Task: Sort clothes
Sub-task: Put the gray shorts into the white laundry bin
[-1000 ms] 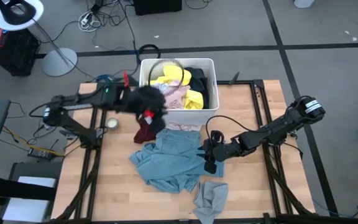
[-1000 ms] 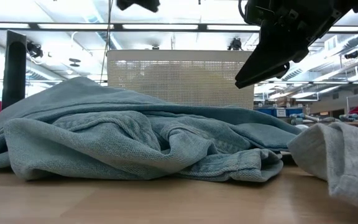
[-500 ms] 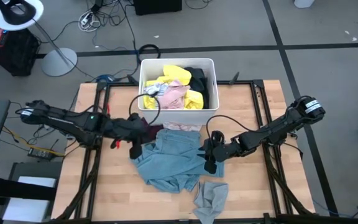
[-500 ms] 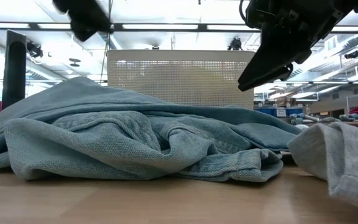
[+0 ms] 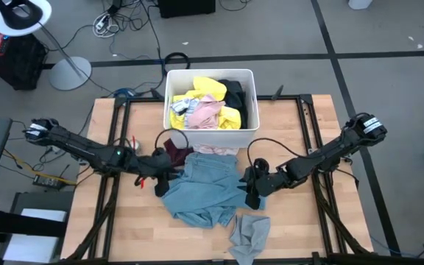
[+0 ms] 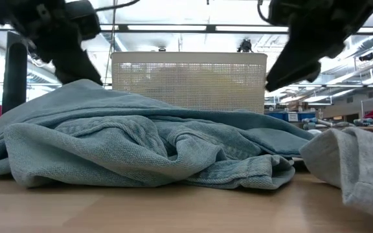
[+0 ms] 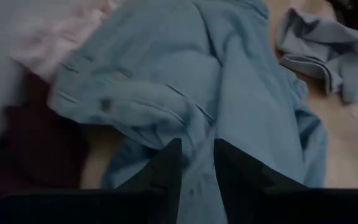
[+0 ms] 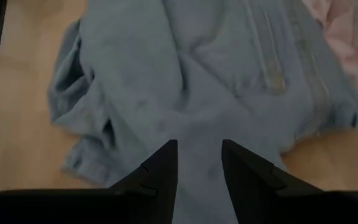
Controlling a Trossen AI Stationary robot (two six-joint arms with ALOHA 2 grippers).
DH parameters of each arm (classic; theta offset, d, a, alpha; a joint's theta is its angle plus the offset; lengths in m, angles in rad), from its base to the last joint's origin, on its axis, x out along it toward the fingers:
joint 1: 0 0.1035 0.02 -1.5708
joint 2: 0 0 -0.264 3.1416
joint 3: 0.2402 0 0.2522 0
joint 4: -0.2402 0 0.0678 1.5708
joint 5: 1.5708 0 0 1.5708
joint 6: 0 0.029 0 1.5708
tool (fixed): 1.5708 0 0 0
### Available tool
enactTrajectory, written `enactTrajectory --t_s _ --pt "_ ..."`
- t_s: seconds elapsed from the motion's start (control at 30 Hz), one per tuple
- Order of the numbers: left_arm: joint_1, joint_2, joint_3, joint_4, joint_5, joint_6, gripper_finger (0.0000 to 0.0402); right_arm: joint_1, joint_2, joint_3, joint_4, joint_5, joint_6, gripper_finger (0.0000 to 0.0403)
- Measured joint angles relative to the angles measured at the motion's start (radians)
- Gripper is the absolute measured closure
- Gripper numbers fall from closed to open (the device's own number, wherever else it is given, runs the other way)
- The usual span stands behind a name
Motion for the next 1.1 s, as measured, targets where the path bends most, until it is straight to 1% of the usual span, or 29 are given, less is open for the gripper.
enactTrajectory --t_s 0.1,0.2,0.3,0.4,0.43,0.5,0.7,0.8,0.97,1.1 --pt "-0.042 0.000 -0.063 0.086 -0.004 -0.052 0.0303 0.029 -0.031 0.000 -0.055 0.000 0.056 0.0277" --pt "-0.094 0.000 -0.103 0.164 -0.031 -0.122 0.0303 0.058 -0.061 0.000 -0.093 0.001 0.106 0.0277" --pt "-0.154 0.011 -0.116 0.220 -0.099 -0.155 0.0303 0.086 -0.073 0.000 -0.130 0.000 0.149 0.0277" --pt "-0.203 0.012 -0.117 0.228 -0.180 -0.157 0.0303 0.109 -0.075 0.000 -0.145 -0.002 0.182 0.0277" --pt "-0.211 0.012 -0.117 0.229 -0.190 -0.157 0.0303 0.115 -0.074 0.000 -0.152 -0.010 0.195 0.0277" --pt "-0.219 0.012 -0.117 0.218 -0.195 -0.157 0.0303 0.125 -0.074 0.000 -0.157 -0.028 0.232 0.0277" --pt "-0.220 0.012 -0.117 0.221 -0.200 -0.152 0.0303 0.180 -0.064 0.060 -0.307 -0.107 0.363 0.0282" --pt "-0.220 0.012 -0.117 0.222 -0.199 -0.152 0.0303 0.214 -0.044 0.092 -0.349 -0.137 0.406 0.0285" --pt "-0.220 0.012 -0.117 0.231 -0.199 -0.152 0.0303 0.261 0.017 0.132 -0.384 -0.186 0.422 0.0289" --pt "-0.220 0.012 -0.117 0.248 -0.199 -0.152 0.0303 0.282 0.097 0.170 -0.379 -0.257 0.394 0.0289"
